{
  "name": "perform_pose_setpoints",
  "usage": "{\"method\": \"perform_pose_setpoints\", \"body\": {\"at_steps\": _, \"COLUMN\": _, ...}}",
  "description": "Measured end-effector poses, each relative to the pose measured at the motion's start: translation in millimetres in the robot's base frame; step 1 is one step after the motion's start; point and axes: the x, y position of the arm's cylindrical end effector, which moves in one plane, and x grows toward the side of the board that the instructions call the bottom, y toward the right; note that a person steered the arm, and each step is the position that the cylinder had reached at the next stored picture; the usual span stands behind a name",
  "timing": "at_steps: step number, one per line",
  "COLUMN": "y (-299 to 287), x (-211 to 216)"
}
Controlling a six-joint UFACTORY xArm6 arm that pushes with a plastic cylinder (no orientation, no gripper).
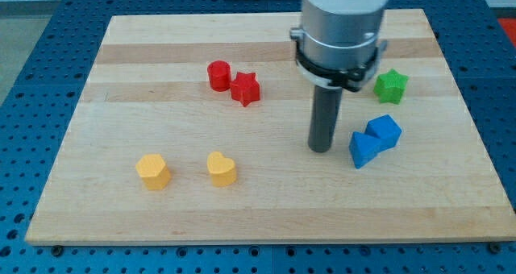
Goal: Place the arm at the right of the yellow heart
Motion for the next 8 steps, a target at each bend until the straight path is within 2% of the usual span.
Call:
{"method": "perform_pose_setpoints", "body": {"at_steps": 1, "y": 8.3, "x": 14.0}}
{"method": "perform_pose_setpoints", "body": {"at_steps": 8, "y": -67.8, "x": 33.8}}
